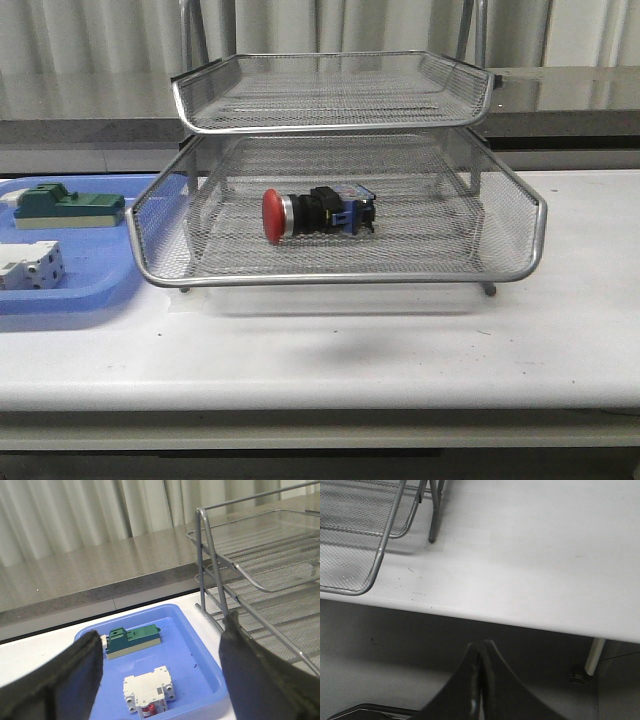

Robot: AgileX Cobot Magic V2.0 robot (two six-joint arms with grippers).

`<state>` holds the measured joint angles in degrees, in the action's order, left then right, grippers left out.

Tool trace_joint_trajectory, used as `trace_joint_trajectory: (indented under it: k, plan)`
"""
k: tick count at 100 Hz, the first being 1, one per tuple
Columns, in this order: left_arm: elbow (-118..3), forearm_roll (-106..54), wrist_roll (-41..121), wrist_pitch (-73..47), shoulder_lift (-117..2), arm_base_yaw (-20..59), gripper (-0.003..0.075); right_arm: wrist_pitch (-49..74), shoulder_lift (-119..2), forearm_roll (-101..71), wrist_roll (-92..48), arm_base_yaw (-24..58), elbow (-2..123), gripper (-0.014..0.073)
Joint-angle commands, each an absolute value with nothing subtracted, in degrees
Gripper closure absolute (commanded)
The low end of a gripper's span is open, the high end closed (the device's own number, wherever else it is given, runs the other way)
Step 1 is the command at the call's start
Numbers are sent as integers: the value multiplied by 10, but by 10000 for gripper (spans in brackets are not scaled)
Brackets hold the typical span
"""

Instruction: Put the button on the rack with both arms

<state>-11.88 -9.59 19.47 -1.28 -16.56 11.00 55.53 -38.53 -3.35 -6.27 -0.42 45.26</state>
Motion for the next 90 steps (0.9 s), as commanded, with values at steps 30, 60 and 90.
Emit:
trace_joint_trajectory:
  k: [30, 60, 90]
  plan:
    - [-129, -103, 188, 70, -169, 108, 611, 527, -383, -33, -62, -9, 472, 664]
    - [-129, -103, 188, 70, -169, 108, 740, 527, -383, -33, -62, -9, 472, 664]
    - [-129, -103, 188, 70, -169, 108, 740, 521, -385, -40, -62, -9, 472, 664]
